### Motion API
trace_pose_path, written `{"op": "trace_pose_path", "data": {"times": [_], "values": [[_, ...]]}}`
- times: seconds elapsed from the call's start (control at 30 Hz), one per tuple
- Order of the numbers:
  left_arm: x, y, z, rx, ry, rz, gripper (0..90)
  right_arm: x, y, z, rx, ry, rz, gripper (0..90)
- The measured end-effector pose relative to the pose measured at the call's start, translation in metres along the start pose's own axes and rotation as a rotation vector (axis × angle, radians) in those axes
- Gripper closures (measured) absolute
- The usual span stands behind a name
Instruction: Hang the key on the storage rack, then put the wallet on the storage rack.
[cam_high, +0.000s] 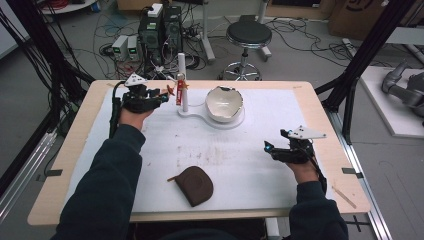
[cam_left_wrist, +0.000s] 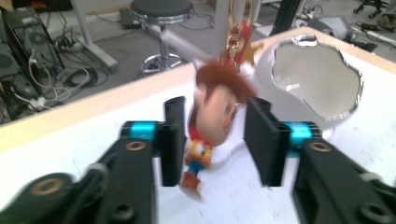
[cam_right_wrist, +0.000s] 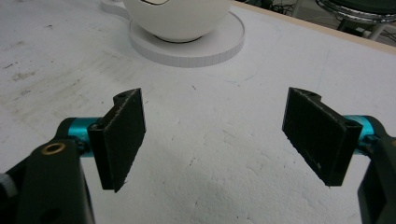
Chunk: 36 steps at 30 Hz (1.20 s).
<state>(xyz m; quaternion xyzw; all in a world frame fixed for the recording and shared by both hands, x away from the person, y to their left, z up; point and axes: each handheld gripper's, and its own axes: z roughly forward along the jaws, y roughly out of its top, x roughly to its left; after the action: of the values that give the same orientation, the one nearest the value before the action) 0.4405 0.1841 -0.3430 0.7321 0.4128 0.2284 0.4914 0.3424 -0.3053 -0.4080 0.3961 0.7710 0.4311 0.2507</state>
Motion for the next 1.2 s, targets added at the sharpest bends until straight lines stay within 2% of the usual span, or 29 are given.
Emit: {"op": "trace_pose_path", "data": {"times": [0.2,0.23,0.27,0.33,0.37,0.6,0.63,0.67,0.8,0.83,0.87,0.9,0.93,0.97,1.03,1.07,1.1,1.2], "values": [[-0.011,-0.024,-0.016,-0.052,-0.063,0.022,45.7,0.001,0.000,0.001,0.000,0.004,-0.002,21.8],[-0.011,-0.024,-0.016,-0.052,-0.063,0.022,42.0,0.000,0.001,0.001,0.000,0.005,-0.001,21.8],[-0.013,-0.032,-0.022,-0.063,-0.065,0.024,37.7,0.000,0.001,0.003,-0.003,0.008,-0.002,21.8],[-0.014,-0.036,-0.025,-0.071,-0.056,0.021,25.6,0.001,0.002,0.004,-0.004,0.014,0.002,21.7],[-0.014,-0.040,-0.027,-0.079,-0.051,0.012,22.2,0.001,0.003,0.005,-0.001,0.013,0.008,21.7],[-0.009,-0.077,-0.040,-0.100,-0.058,-0.035,21.7,0.001,0.002,0.009,0.001,0.016,0.007,21.7],[-0.009,-0.081,-0.041,-0.083,-0.060,-0.039,21.7,0.001,0.002,0.009,-0.002,0.015,0.007,21.7],[-0.010,-0.081,-0.041,-0.066,-0.061,-0.040,21.7,0.002,0.002,0.009,-0.003,0.015,0.009,21.6],[-0.015,-0.088,-0.046,-0.083,-0.075,-0.019,21.8,0.004,0.001,0.008,0.000,0.028,0.007,21.6],[-0.017,-0.090,-0.046,-0.084,-0.085,-0.020,21.7,0.006,0.002,0.008,0.003,0.038,0.007,21.6],[-0.019,-0.093,-0.046,-0.084,-0.113,-0.028,21.8,0.008,0.003,0.008,0.004,0.049,0.013,21.6],[-0.019,-0.093,-0.046,-0.084,-0.113,-0.028,21.7,0.009,0.003,0.008,0.006,0.050,0.006,21.6],[-0.020,-0.093,-0.046,-0.081,-0.152,-0.035,21.7,0.009,0.003,0.008,0.006,0.050,0.006,21.6],[-0.022,-0.093,-0.046,-0.081,-0.173,-0.022,21.8,0.011,0.003,0.011,0.016,0.060,-0.005,21.7],[-0.023,-0.095,-0.046,-0.080,-0.187,-0.020,21.8,0.012,0.003,0.011,0.025,0.059,-0.007,21.7],[-0.024,-0.098,-0.045,-0.067,-0.215,-0.029,21.8,0.012,0.002,0.012,0.034,0.060,-0.009,21.7],[-0.024,-0.098,-0.045,-0.067,-0.215,-0.029,21.7,0.012,0.002,0.012,0.034,0.060,-0.009,21.7],[-0.026,-0.100,-0.043,-0.054,-0.252,-0.032,21.8,0.012,0.001,0.011,0.031,0.065,-0.008,21.7]]}}
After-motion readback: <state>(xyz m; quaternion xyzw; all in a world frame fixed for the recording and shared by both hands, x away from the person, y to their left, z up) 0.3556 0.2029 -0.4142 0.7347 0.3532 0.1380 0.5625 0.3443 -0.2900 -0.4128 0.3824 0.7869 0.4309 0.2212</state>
